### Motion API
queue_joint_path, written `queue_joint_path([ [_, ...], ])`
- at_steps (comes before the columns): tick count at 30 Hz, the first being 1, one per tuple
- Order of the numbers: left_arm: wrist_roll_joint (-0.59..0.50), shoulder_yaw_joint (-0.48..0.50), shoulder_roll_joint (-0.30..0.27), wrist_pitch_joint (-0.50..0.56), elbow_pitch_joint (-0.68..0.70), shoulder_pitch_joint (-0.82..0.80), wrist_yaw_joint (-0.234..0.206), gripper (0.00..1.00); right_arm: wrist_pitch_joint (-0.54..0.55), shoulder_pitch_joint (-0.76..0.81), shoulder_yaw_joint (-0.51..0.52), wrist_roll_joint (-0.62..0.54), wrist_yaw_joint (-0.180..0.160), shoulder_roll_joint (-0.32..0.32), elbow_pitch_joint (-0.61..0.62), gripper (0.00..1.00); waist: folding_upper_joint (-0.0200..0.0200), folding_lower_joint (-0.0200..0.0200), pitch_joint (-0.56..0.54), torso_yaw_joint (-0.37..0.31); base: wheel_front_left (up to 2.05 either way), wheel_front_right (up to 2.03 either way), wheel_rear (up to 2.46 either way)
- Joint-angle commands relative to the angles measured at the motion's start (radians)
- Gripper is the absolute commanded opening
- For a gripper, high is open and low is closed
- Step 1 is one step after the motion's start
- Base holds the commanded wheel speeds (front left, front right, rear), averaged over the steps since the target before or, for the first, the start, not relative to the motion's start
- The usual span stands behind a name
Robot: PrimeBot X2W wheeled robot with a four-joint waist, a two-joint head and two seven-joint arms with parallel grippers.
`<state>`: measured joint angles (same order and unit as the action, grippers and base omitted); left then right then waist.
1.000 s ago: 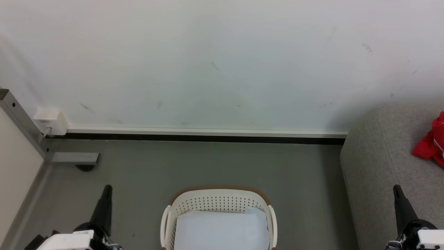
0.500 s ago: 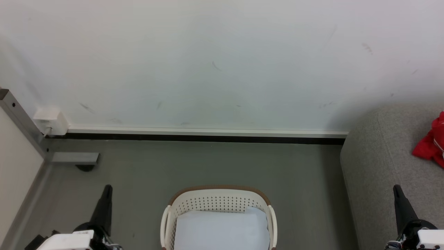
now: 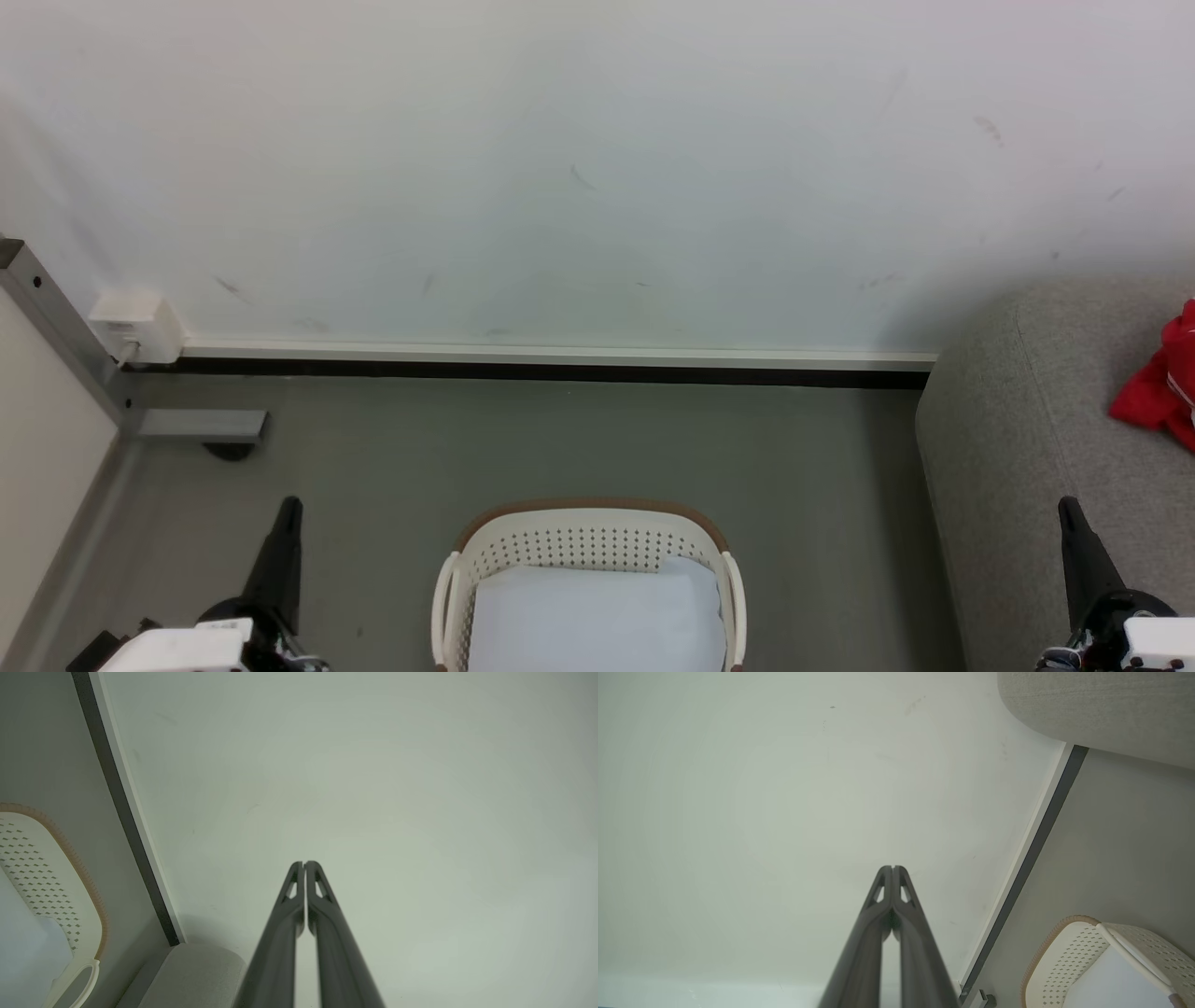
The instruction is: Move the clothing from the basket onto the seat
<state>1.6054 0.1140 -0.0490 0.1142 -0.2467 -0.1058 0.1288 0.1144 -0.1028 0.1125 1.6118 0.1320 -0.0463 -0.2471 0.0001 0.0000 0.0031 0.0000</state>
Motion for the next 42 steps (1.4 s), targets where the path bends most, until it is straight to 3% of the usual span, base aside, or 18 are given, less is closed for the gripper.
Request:
queue_joint_path([
  [1,0.014,0.003,-0.002,0.004,0.003,-0.007,0.005,0.00,0.003,-0.013,0.003,0.002,-0.002,-0.007,0.004,0.00,-0.0001,0.0000,0.000,0.000,0.00,0.00,0.00],
  [42,0.014,0.002,-0.002,0.003,0.003,-0.007,0.005,0.00,0.003,-0.013,0.003,0.002,-0.002,-0.007,0.005,0.00,-0.0001,0.0000,0.000,0.000,0.00,0.00,0.00],
])
